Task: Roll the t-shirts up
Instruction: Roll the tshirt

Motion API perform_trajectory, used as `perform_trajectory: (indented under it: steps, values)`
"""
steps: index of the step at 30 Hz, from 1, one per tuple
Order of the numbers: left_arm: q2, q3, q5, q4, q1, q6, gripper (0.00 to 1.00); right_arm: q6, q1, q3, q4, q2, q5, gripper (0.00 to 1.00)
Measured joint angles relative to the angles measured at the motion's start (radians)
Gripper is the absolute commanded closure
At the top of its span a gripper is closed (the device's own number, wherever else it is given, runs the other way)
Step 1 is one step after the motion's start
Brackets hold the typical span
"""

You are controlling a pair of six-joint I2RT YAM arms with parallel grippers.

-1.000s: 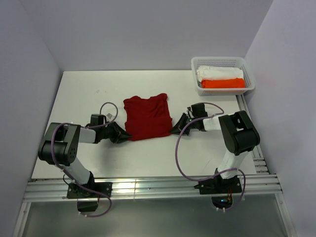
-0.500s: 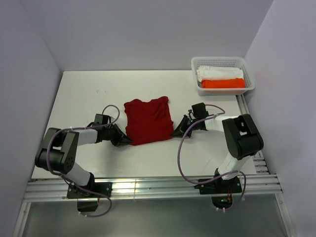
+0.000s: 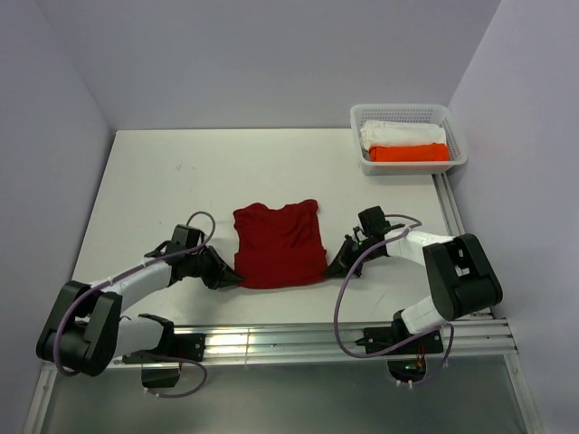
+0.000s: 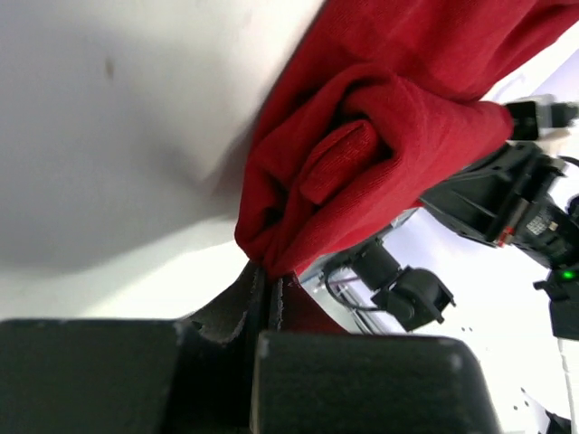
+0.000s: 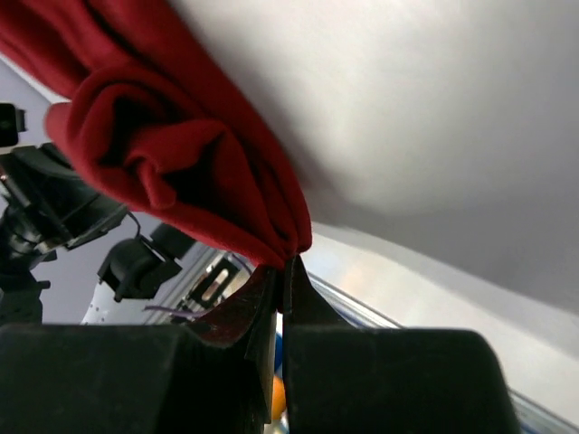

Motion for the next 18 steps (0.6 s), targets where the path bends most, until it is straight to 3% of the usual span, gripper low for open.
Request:
perform_trajectory:
  steps: [10,18]
  values:
    - [-0.063,-0.021,0.012,-0.098,-0.026,-0.089,1.00,0.011,0.000,-0.013,-0.164,-0.027,0.006,1.00]
    - [0.062,0.145,0.026,-0.186,-0.027,-0.092,1.00,0.035,-0.001,0.102,-0.304,-0.024,0.040,1.00]
